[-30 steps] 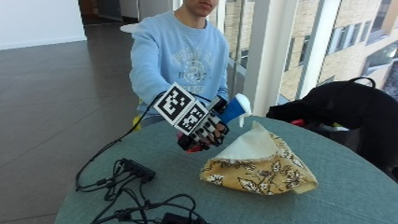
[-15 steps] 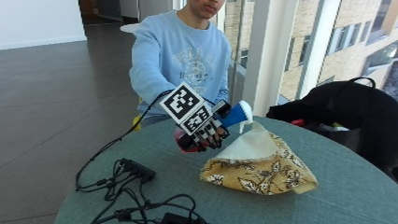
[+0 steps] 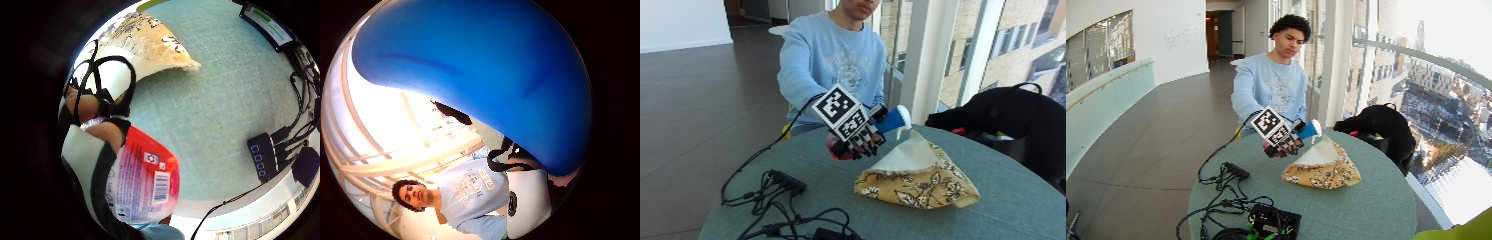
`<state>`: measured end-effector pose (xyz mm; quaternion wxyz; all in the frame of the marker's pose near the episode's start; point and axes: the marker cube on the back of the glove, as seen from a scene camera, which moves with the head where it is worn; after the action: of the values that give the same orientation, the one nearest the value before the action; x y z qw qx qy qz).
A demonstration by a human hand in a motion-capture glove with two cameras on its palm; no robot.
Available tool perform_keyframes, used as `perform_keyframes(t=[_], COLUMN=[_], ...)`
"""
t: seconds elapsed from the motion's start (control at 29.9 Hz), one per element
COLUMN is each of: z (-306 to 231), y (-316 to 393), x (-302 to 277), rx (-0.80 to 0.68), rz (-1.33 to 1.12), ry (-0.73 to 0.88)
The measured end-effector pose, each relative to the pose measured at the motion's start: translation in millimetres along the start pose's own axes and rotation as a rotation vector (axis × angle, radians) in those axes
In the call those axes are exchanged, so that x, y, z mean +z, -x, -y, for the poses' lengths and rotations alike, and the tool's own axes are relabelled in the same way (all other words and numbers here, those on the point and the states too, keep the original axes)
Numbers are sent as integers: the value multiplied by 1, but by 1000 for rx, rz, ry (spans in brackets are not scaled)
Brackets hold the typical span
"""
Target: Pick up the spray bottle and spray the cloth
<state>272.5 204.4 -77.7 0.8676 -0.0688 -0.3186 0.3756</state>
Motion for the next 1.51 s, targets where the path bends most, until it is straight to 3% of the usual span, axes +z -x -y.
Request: perform_keyframes(t=[0.57, 0.8, 1.14, 1.51], z=[-2, -20, -36, 26], y=[14, 59, 192, 253], x=[5, 24, 100, 188], rx=[-38, -243, -650, -693], rz=[3, 130, 325, 437], ry=[-16, -102, -181, -210])
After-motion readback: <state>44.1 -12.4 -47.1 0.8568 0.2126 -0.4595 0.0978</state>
